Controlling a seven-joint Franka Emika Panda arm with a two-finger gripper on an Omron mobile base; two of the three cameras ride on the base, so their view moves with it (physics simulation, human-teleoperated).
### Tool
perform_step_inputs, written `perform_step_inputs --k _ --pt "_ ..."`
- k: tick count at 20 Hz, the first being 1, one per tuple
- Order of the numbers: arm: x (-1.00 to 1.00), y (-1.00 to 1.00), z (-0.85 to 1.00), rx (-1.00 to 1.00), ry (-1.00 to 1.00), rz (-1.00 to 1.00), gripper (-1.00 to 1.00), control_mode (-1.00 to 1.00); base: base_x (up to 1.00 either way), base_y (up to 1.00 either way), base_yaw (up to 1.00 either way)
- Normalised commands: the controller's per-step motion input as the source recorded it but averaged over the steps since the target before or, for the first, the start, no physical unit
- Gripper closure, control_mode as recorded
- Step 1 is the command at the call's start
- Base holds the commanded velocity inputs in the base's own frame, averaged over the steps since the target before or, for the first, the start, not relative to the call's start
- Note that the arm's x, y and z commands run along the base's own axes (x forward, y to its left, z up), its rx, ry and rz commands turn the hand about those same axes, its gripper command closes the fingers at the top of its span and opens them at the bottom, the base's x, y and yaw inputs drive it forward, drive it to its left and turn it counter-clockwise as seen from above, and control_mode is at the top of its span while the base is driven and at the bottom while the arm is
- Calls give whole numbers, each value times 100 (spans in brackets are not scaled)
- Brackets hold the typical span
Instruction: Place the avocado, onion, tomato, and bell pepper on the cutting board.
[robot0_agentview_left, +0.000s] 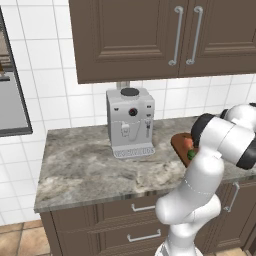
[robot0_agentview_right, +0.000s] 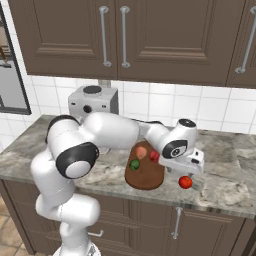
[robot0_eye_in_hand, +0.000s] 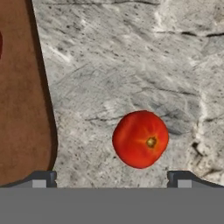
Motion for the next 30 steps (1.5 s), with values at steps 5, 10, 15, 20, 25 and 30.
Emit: perform_step_inputs --k 5,10,15,20,25,30 --pt "26 -19 3 0 0 6 -100 -100 0 0 0" --pt "1 -28 -2 0 0 2 -100 -100 0 0 0" --pt "0 -9 -19 0 0 3 -100 -100 0 0 0" --pt "-27 1 0 1 0 6 -100 -100 0 0 0" --pt "-8 2 0 0 0 5 -100 -100 0 0 0" --pt "0 9 0 0 0 3 -100 -100 0 0 0"
